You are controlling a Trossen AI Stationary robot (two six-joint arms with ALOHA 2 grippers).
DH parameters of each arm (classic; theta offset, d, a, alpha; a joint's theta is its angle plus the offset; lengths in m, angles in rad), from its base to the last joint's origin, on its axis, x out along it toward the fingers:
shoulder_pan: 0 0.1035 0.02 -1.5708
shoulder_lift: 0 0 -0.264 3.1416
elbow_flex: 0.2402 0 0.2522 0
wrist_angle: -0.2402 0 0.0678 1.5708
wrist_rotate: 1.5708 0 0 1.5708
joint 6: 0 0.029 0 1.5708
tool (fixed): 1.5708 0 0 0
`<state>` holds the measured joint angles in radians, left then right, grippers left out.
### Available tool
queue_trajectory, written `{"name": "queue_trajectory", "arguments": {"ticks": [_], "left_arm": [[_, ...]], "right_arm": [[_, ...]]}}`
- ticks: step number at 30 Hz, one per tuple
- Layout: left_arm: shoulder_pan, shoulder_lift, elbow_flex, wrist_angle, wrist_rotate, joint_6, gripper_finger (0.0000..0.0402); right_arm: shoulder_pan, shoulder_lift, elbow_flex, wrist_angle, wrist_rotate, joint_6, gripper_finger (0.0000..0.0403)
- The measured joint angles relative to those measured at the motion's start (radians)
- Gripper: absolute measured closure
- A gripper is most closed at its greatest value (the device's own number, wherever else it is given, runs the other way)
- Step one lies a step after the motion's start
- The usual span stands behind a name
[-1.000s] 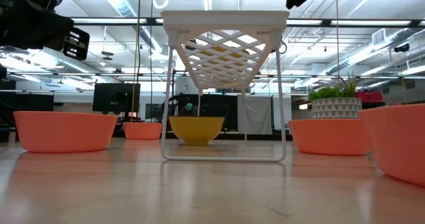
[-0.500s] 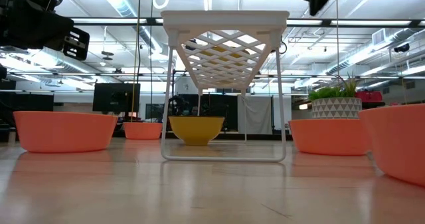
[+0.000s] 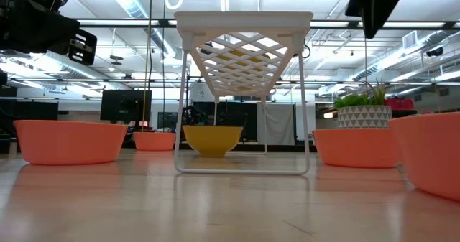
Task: Pick & Place Mini bowls
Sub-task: Put the orange bowl on the shelf
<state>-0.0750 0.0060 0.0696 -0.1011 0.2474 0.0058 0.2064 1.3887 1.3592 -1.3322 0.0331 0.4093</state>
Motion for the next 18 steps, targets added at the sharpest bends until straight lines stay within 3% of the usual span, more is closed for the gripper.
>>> {"name": "queue_trajectory", "arguments": {"ticks": [18], "left_arm": [[0.000, 0.000, 0.000, 0.000, 0.000, 0.000, 0.0387]], "right_arm": [[-0.006, -0.086, -0.284, 0.191, 0.001, 0.540, 0.0229]]}}
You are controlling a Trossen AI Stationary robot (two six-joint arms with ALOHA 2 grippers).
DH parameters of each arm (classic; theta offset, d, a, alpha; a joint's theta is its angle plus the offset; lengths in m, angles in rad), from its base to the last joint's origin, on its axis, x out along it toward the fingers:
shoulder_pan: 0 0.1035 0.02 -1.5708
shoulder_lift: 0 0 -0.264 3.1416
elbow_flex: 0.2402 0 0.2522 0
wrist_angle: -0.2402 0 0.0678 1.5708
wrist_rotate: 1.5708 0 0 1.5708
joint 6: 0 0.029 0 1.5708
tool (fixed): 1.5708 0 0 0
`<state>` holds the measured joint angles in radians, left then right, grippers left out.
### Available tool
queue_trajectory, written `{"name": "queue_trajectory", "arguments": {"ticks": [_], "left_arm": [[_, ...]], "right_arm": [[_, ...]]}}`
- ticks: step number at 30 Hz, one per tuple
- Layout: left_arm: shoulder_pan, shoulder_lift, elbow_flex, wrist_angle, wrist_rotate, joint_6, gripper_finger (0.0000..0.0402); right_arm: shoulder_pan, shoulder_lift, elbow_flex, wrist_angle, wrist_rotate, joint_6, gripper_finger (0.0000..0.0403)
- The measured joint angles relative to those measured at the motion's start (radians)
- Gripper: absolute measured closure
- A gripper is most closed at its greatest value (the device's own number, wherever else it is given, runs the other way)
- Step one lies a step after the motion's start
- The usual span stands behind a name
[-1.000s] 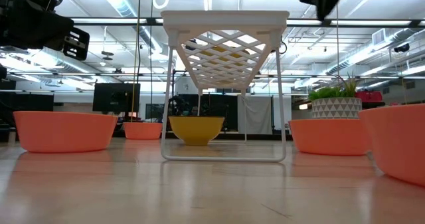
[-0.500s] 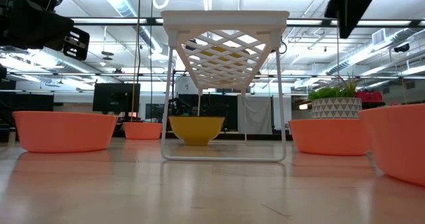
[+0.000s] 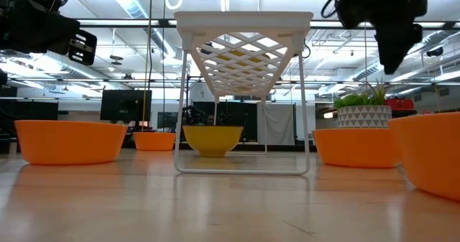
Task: Pick & Place Mini bowls
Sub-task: Put the orange bowl on the shelf
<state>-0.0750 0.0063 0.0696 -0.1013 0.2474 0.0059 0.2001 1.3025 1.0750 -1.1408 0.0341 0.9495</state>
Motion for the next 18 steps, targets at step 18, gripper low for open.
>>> {"name": "queue_trajectory", "arguments": {"ticks": [18], "left_arm": [[0.000, 0.000, 0.000, 0.000, 0.000, 0.000, 0.0387]], "right_arm": [[-0.042, 0.000, -0.193, 0.224, 0.002, 0.185, 0.0206]]}}
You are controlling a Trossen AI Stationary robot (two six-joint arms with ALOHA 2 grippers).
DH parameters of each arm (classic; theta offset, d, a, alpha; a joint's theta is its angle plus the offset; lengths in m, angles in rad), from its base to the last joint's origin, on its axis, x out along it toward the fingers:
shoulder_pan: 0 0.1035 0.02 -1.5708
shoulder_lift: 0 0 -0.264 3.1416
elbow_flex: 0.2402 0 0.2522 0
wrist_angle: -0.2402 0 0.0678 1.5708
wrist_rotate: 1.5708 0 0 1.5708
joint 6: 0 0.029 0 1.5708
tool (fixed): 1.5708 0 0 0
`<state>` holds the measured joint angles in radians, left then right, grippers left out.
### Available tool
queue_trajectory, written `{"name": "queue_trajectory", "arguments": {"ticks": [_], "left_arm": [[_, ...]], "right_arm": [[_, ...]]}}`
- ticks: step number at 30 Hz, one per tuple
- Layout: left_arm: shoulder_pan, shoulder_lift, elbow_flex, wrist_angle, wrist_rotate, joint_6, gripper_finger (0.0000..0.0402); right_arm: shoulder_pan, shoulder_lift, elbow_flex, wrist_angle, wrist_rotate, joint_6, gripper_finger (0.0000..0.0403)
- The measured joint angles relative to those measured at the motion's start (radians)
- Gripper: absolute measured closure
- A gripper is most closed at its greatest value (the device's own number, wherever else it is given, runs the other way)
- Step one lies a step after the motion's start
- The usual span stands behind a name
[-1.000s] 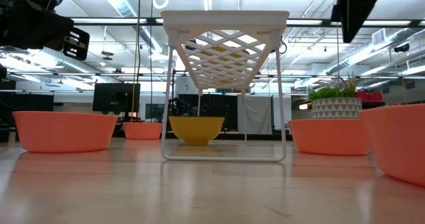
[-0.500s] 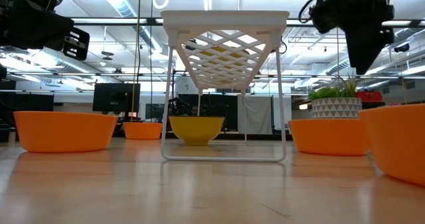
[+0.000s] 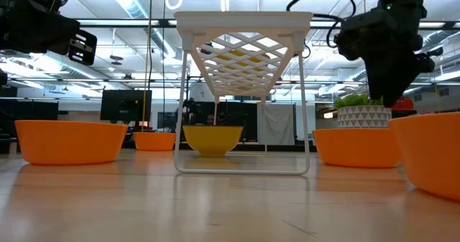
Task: Pick & Place Mini bowls
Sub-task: Put the orange bowl on the shelf
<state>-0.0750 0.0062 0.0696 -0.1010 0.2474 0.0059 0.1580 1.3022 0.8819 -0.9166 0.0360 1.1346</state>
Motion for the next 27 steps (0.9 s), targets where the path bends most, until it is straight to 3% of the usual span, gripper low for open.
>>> {"name": "queue_trajectory", "arguments": {"ticks": [27], "left_arm": [[0.000, 0.000, 0.000, 0.000, 0.000, 0.000, 0.0387]], "right_arm": [[-0.040, 0.001, -0.192, 0.193, 0.001, 0.082, 0.0206]]}}
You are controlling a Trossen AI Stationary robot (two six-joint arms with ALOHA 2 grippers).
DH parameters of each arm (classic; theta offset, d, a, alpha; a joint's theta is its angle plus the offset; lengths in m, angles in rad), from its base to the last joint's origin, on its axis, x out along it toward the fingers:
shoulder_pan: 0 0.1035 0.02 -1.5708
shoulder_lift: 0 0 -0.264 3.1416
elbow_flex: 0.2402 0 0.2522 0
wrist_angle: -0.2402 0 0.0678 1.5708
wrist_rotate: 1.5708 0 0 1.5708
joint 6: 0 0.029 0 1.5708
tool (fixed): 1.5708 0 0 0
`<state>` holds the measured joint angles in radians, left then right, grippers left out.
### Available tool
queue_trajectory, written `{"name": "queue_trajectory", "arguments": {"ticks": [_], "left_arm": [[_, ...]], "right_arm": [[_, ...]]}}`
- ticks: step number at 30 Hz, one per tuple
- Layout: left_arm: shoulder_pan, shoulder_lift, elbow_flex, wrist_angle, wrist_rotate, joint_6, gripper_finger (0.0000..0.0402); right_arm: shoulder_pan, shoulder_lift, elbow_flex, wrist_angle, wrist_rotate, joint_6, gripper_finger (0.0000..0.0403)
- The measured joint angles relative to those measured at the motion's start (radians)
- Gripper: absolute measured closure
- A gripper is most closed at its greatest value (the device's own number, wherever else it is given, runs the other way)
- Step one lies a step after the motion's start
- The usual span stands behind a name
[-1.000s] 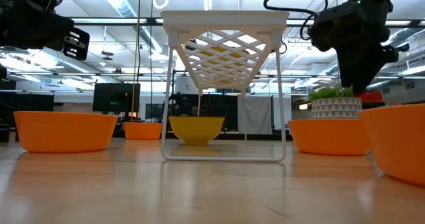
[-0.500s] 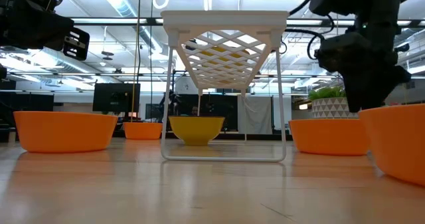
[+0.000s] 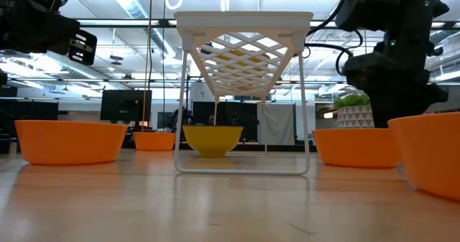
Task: Pick & Place Mini bowls
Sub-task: Put the orange bowl on the shelf
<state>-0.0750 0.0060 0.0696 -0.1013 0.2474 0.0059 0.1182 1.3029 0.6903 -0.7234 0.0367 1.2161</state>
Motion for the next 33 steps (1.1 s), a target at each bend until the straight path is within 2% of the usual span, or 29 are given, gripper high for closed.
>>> {"name": "queue_trajectory", "arguments": {"ticks": [6, 19, 30, 33], "left_arm": [[0.000, 0.000, 0.000, 0.000, 0.000, 0.000, 0.0387], [0.000, 0.000, 0.000, 0.000, 0.000, 0.000, 0.0387], [0.000, 0.000, 0.000, 0.000, 0.000, 0.000, 0.0387], [0.000, 0.000, 0.000, 0.000, 0.000, 0.000, 0.0387]], "right_arm": [[-0.021, 0.004, 0.000, 0.006, 0.000, -0.019, 0.0220], [-0.027, 0.036, 0.000, 0.057, -0.030, -0.043, 0.0302], [-0.028, 0.036, 0.000, 0.055, -0.031, -0.043, 0.0387], [-0.028, 0.035, 0.000, 0.055, -0.031, -0.043, 0.0397]]}}
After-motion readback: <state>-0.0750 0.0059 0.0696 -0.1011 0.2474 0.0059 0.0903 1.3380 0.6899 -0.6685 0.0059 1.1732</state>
